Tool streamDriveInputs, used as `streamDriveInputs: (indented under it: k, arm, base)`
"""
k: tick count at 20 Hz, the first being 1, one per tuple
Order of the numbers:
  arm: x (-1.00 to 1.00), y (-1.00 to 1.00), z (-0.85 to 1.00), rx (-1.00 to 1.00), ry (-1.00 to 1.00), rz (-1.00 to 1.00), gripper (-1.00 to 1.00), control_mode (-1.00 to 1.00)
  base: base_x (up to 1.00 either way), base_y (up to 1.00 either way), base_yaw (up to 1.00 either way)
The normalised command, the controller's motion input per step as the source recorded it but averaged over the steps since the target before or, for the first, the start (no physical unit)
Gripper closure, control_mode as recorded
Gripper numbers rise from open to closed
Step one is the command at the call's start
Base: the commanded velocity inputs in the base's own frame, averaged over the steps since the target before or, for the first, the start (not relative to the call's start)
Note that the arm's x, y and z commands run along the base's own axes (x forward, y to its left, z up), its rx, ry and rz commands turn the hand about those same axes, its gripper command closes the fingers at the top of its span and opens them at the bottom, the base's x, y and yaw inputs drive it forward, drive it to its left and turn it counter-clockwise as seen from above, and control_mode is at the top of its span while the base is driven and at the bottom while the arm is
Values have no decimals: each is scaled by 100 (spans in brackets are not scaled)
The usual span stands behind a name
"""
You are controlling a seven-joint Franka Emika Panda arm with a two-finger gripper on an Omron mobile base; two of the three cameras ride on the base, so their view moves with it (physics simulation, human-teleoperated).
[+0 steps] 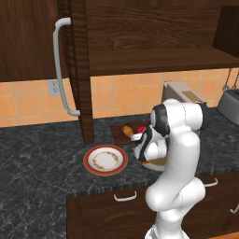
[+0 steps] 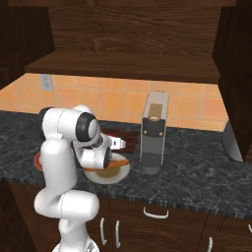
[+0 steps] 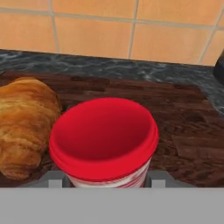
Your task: From the different types of pastries on the counter, select a croissant and place it on the cutting board. Then retrieve a jar of jam from the cabinet and place it alongside the croissant on the cutting board.
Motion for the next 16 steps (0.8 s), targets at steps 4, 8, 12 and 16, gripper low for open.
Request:
streamDriveInputs:
  k: [4, 8, 12, 16]
  arm:
    - [57, 0, -28, 0, -1, 0, 100, -100]
    - [70, 0, -57, 0, 0, 0, 100, -100]
    - [35, 0, -65, 0, 0, 0, -100, -100]
    - [16, 0, -75, 0, 0, 0, -100, -100]
  base:
    - [0, 0, 0]
    - [0, 0, 0]
    - [0, 0, 0]
    - [0, 0, 0]
